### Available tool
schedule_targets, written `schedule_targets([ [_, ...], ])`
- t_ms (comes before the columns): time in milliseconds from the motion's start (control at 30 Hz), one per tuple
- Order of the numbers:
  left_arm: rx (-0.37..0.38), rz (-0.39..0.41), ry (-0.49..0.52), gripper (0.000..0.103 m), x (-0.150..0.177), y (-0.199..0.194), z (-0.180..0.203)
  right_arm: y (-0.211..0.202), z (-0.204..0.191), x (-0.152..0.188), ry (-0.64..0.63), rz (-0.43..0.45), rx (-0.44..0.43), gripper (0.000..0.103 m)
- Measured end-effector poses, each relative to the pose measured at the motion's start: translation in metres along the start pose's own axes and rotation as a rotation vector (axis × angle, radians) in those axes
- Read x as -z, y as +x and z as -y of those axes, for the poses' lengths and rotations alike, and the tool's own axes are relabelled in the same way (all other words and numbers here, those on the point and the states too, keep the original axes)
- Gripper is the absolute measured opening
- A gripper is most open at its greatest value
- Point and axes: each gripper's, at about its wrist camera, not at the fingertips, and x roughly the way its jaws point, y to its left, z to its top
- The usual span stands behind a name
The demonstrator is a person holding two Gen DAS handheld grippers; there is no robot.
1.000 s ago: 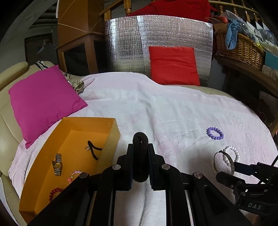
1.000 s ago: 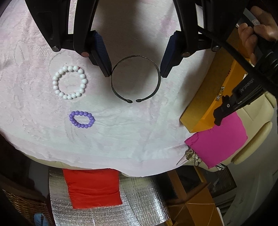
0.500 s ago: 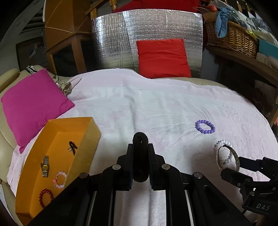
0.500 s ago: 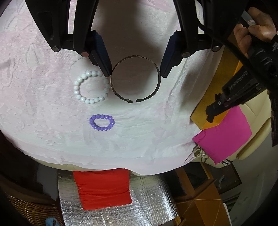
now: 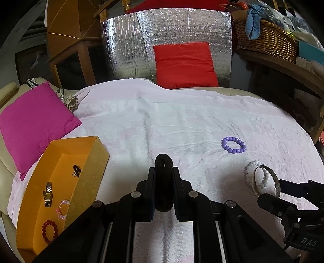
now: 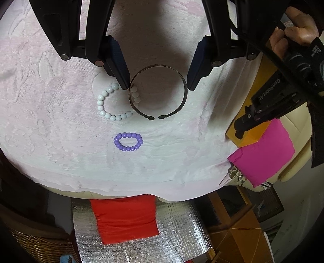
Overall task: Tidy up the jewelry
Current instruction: 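Carry the silver bangle in the right tool over the orange box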
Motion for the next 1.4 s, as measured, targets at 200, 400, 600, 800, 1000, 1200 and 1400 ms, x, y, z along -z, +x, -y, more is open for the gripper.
schedule_targets([
  [200, -0.013, 0.011, -0.016, 0.016, 0.003, -0.007, -0.010, 0.001, -0.016, -0.001, -0.018, 0.003, -0.021, 0.061],
  [400, -0.027, 0.026, -0.036, 0.016, 0.006, -0.017, -0.021, 0.005, -0.032, 0.002, -0.045, 0.006, -0.016, 0.061],
  [600, -0.065, 0.039, -0.054, 0.016, 0.012, -0.027, -0.032, 0.008, -0.040, 0.002, -0.049, 0.006, -0.015, 0.061],
  [800, -0.100, 0.040, -0.085, 0.016, 0.021, -0.035, -0.046, 0.011, -0.050, 0.001, -0.055, 0.004, -0.032, 0.061],
  [1000, -0.143, 0.052, -0.126, 0.016, 0.031, -0.049, -0.062, 0.012, -0.063, 0.001, -0.074, 0.005, -0.064, 0.061],
  [1200, -0.178, 0.086, -0.168, 0.016, 0.035, -0.078, -0.079, 0.010, -0.074, 0.002, -0.089, 0.010, -0.089, 0.061],
  [1400, -0.251, 0.128, -0.174, 0.016, 0.036, -0.114, -0.100, 0.009, -0.083, 0.004, -0.090, 0.018, -0.102, 0.061],
])
